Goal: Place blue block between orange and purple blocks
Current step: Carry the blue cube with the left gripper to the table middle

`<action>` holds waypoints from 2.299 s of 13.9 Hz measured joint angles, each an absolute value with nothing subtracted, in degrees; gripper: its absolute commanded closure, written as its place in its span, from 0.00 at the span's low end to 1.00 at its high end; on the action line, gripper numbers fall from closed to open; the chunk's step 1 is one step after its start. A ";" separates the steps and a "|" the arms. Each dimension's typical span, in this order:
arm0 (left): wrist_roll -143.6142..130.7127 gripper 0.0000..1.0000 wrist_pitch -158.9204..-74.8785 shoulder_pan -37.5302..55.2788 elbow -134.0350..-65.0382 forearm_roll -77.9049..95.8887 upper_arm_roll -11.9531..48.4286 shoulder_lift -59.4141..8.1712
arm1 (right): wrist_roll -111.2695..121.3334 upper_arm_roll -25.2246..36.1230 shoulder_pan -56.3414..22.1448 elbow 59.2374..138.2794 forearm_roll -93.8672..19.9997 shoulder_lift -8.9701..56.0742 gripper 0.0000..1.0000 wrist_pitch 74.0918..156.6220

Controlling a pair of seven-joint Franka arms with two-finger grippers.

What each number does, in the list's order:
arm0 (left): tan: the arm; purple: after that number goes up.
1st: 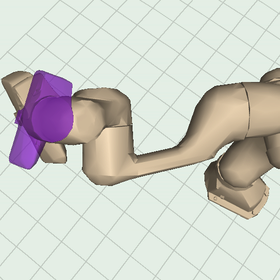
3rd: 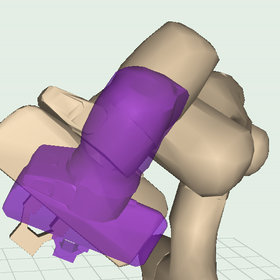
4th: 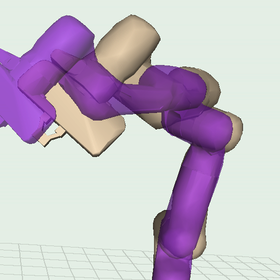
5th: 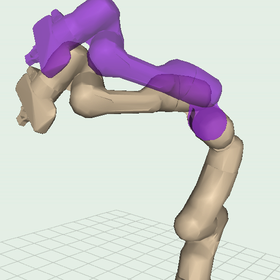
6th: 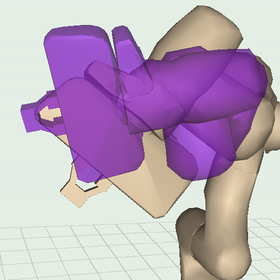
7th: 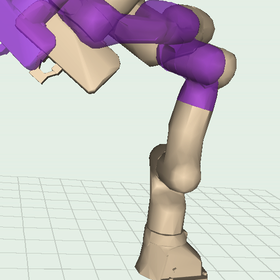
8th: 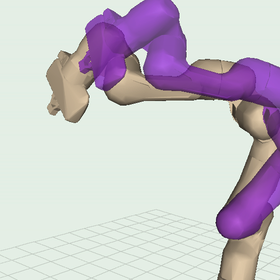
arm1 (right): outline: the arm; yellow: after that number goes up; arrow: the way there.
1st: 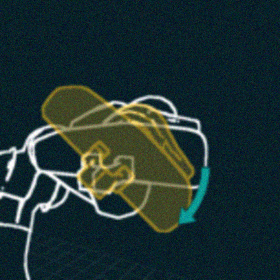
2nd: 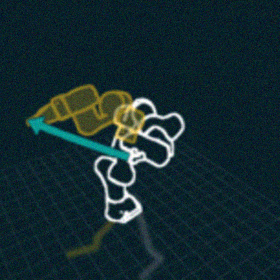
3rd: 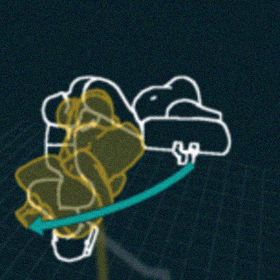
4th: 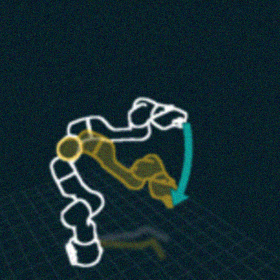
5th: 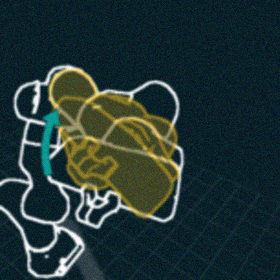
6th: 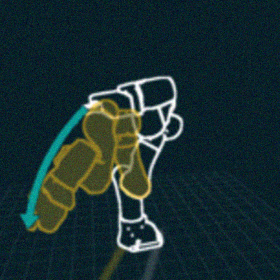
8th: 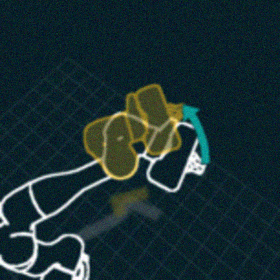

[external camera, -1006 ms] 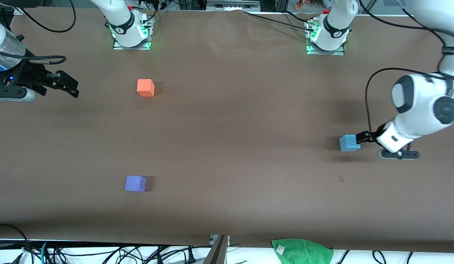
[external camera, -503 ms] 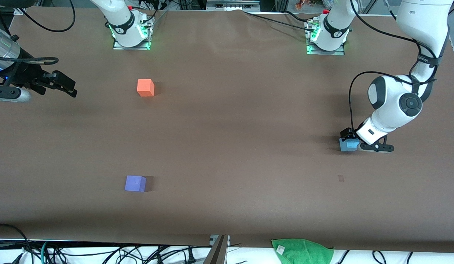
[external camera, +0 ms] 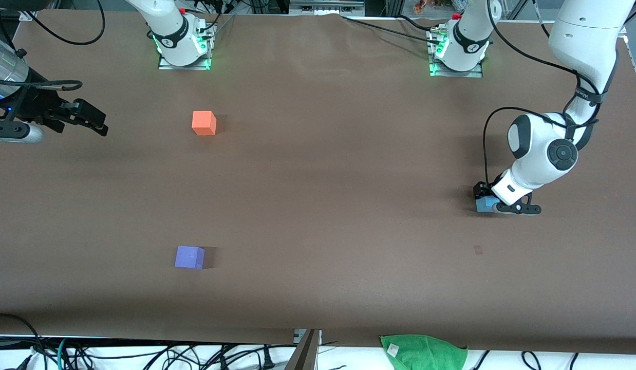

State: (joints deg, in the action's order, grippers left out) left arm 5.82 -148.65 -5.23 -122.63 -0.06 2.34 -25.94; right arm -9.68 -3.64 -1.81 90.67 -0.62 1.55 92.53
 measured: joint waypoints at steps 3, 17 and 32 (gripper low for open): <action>5.82 0.87 -147.83 -5.21 -120.08 -0.05 2.43 -24.35 | -9.68 -3.67 -1.81 90.66 -0.62 1.55 0.00 92.53; -27.27 0.87 -115.96 18.43 -94.73 -0.03 15.19 -25.68 | -9.68 -3.63 -1.79 90.65 -0.61 1.72 0.00 93.14; -41.76 0.00 -142.48 31.72 -90.40 -0.03 12.16 -40.31 | -9.69 -3.61 -1.80 90.65 -0.66 2.88 0.00 94.12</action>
